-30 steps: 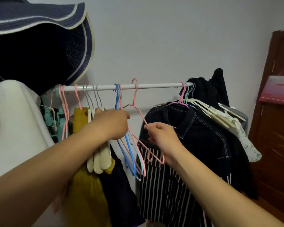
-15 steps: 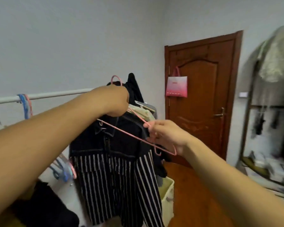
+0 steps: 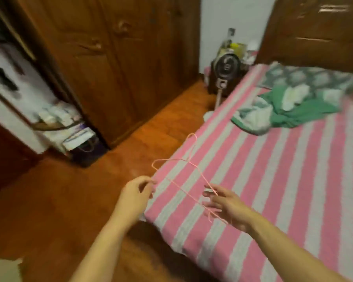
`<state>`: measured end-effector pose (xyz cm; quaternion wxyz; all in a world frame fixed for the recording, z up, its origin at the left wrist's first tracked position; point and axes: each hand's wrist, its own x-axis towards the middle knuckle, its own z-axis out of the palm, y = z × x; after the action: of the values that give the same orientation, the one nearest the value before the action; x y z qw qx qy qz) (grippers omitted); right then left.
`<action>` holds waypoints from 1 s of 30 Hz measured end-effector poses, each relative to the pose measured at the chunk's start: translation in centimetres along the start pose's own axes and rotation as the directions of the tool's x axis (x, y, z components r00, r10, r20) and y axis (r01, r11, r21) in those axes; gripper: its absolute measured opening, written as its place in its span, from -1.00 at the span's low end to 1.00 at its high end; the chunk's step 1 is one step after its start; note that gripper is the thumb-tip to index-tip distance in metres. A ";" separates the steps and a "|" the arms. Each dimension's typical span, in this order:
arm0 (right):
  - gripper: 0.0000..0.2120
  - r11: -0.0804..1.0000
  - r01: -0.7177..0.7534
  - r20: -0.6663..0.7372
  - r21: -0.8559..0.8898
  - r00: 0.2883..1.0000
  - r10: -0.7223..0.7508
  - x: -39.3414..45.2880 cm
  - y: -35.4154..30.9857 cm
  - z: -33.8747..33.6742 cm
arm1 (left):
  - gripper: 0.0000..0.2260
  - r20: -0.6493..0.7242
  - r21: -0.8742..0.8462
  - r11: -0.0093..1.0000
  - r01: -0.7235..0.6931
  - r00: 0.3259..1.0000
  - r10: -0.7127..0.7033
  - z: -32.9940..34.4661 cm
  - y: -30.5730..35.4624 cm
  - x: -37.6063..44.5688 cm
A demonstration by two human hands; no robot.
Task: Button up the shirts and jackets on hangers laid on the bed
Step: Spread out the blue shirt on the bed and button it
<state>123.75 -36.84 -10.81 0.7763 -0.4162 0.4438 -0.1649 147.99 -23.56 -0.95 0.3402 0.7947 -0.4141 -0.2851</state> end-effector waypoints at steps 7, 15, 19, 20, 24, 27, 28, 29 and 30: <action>-0.64 0.939 0.132 -0.733 0.317 0.662 0.154 -11.5 12.5 -21.0 | -0.86 0.673 0.176 0.984 0.008 0.728 -0.126 22.0 0.6 3.4; -0.64 0.867 0.364 -0.929 0.340 0.272 0.250 -26.1 18.3 -28.8 | -0.89 0.822 0.244 0.953 -0.182 0.559 -0.104 32.8 6.8 3.8; -0.66 0.846 0.455 -0.959 0.278 0.189 0.213 -33.0 18.3 -35.5 | -0.87 0.843 0.162 0.954 -0.252 0.539 0.000 38.5 12.9 -1.4; -0.67 0.845 0.449 -0.956 0.290 0.183 0.231 -34.3 18.9 -37.6 | -0.87 0.854 0.145 0.951 -0.272 0.519 0.018 40.1 14.5 -3.2; -0.72 0.923 -0.049 -0.918 0.383 0.089 0.386 -38.9 25.0 -44.8 | -0.87 0.893 0.119 0.929 -0.351 0.447 0.055 47.3 18.9 -11.8; -0.57 0.892 -0.342 -0.923 0.296 0.139 0.360 -43.4 29.9 -46.8 | -0.87 0.887 0.126 0.929 -0.347 0.459 0.051 53.2 20.9 -19.6; -0.56 0.890 -0.331 -0.903 0.314 0.185 0.388 -45.8 30.9 -46.9 | -0.87 0.891 0.146 0.932 -0.331 0.454 0.021 55.1 21.7 -22.3; -0.57 0.891 -0.310 -0.889 0.332 0.213 0.406 -48.5 32.3 -47.3 | -0.87 0.900 0.169 0.930 -0.328 0.435 -0.010 56.9 22.8 -25.2; -0.59 0.888 -0.290 -0.871 0.356 0.242 0.428 -51.5 33.3 -47.7 | -0.88 0.916 0.180 0.925 -0.335 0.400 -0.034 58.5 24.2 -28.2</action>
<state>52.13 -8.59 -21.17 0.4189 -0.0845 0.8776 -0.2170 79.81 -27.61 -12.81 -0.0542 0.5171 -0.6445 -0.5606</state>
